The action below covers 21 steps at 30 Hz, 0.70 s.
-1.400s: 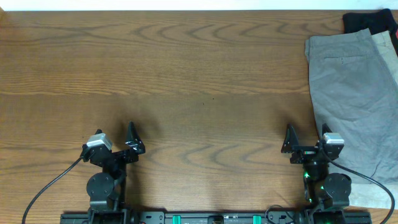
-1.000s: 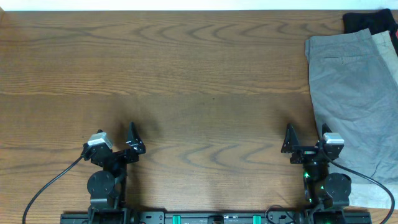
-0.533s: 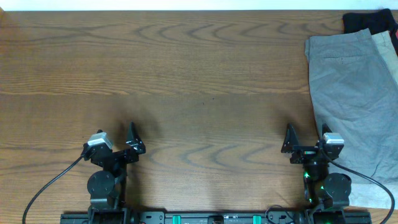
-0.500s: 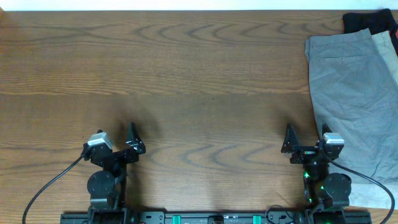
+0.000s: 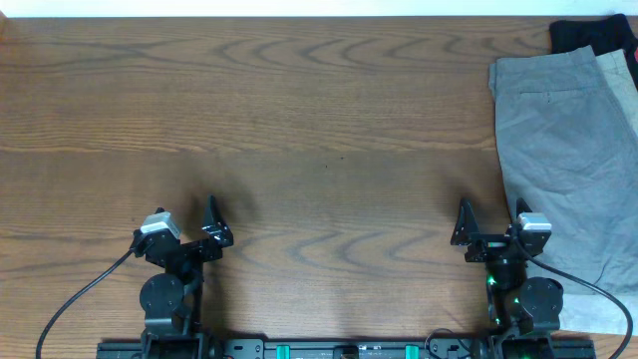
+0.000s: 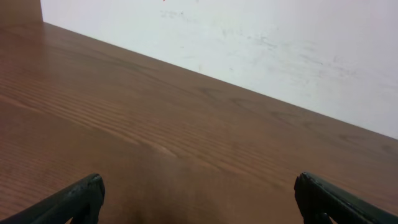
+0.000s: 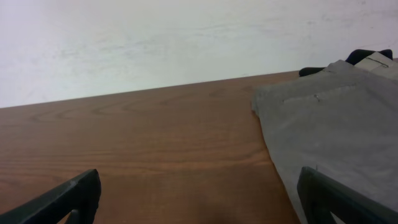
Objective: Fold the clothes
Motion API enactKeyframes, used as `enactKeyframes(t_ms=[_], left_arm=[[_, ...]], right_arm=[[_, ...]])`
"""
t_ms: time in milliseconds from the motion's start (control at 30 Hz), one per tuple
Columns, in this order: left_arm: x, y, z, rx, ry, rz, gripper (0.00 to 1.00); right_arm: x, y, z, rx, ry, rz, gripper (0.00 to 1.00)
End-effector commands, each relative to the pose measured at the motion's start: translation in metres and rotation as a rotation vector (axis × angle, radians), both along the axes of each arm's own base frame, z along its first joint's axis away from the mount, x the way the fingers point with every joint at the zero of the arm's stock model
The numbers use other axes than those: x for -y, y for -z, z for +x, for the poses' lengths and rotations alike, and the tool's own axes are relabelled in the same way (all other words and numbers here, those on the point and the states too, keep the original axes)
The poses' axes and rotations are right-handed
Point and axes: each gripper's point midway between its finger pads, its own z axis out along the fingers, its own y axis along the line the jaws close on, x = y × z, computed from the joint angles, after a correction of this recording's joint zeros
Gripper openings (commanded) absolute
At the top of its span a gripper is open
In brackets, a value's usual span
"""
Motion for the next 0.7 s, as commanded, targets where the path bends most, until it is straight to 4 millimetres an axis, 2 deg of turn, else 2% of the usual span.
enactKeyframes(t_ms=[0, 600, 667], left_arm=[[-0.0026, 0.0197, -0.0011, -0.059, -0.011, 0.017, 0.98], [-0.0026, 0.0197, -0.0011, -0.059, -0.011, 0.017, 0.98], [-0.0026, 0.0197, -0.0011, -0.059, -0.011, 0.017, 0.98]], right_arm=[[0.0023, 0.0016, 0.0001, -0.005, 0.011, -0.011, 0.99], [0.0025, 0.0013, 0.0001, -0.003, 0.012, -0.012, 0.99], [0.0087, -0.0009, 0.0004, 0.005, 0.048, -0.014, 0.99]])
